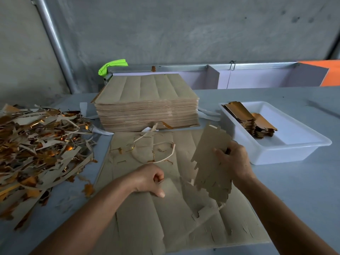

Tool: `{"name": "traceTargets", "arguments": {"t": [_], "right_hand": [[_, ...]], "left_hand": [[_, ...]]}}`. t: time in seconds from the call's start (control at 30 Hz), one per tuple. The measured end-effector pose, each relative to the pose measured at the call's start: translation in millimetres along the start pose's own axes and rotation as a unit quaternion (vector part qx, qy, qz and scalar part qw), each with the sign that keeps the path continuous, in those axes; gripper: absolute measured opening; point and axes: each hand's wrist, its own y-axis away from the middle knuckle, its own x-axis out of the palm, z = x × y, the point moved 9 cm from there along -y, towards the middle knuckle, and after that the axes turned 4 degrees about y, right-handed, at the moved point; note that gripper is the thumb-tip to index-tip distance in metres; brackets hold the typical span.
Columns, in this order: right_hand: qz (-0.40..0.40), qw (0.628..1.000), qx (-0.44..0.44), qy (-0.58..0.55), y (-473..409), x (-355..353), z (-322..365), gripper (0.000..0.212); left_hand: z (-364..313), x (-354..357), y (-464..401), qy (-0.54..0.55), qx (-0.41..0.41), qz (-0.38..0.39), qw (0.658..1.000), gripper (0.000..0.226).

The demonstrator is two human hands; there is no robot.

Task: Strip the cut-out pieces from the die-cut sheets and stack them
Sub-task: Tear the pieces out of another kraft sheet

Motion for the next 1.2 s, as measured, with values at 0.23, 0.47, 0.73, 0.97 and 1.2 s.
{"name": "traceTargets", "arguments": {"t": [0.23, 0.47, 0.73, 0.97, 1.2], "right_hand": [[0.040, 0.970, -0.103, 0.217, -2, 5, 33, 0.010], [0.262, 0.950, -0.091, 0.147, 27, 69, 57, 0.021], [0.246, 0.966, -0.025, 0.071, 31, 79, 50, 0.012], [0.099, 0.976, 0.137, -0.134, 25, 49, 11, 0.015], [0.188, 0.979, 0.082, -0.022, 26, 65, 27, 0.033]], "left_hand": [[-12, -39, 15, 0.327, 0.105, -0.040, 0.938, 0.023], [-29, -57, 5, 0.306, 0.135, -0.124, 0.934, 0.010], [-30, -57, 4, 0.294, 0.122, -0.204, 0.926, 0.024], [-9, -73, 12, 0.153, 0.084, -0.346, 0.922, 0.024], [-42, -73, 16, 0.130, 0.179, -0.317, 0.922, 0.023]]}}
